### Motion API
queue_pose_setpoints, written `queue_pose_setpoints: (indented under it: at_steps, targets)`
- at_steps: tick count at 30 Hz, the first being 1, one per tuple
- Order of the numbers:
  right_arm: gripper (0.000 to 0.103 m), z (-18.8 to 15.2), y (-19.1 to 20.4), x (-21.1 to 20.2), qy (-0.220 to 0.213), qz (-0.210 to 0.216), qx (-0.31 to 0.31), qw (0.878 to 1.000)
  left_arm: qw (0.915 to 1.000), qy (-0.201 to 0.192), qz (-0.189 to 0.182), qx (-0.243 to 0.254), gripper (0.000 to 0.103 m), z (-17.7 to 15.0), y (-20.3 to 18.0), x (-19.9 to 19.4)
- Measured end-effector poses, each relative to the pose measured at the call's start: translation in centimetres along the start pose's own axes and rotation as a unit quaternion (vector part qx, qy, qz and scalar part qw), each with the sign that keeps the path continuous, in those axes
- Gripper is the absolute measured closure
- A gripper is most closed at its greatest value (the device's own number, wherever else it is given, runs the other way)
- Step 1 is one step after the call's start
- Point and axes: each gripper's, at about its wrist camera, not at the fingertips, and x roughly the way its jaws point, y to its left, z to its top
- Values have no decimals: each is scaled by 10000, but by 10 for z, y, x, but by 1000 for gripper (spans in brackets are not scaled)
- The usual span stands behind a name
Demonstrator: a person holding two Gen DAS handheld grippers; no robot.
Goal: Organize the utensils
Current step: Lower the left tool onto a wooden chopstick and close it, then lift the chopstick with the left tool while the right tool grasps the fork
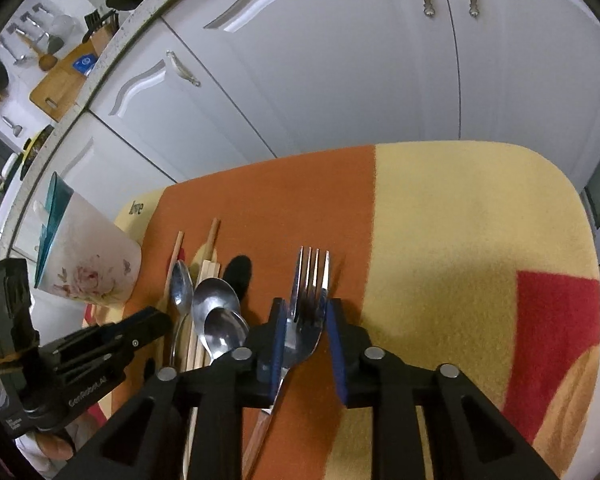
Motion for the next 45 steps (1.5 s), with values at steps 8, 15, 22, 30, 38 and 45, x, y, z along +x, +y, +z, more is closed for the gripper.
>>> queue_pose_setpoints:
  at_steps: [8, 15, 22, 30, 38, 45]
  targets:
    - [74, 6, -5, 4, -285, 77, -156, 9994, 9993, 224, -284, -24, 96, -33, 13, -20]
    - [74, 9, -4, 9, -354, 232, -413, 9982, 9989, 264, -183, -338, 74, -23, 23, -24]
    - [78, 15, -8, 14, -358, 478, -288, 9978, 9992, 209, 327, -67, 73, -2, 6, -6]
    - [100, 7, 6, 1, -359, 439, -599, 9966, 9999, 108, 95, 74, 98, 6, 10, -4]
    - [100, -12, 34, -52, -892, 389, -1030, 9899, 9984, -379, -395, -123, 98, -3, 27, -55]
    - [100, -14, 34, -50, -745, 172, -917, 9929, 9955, -730, -601, -90, 99, -4, 15, -88]
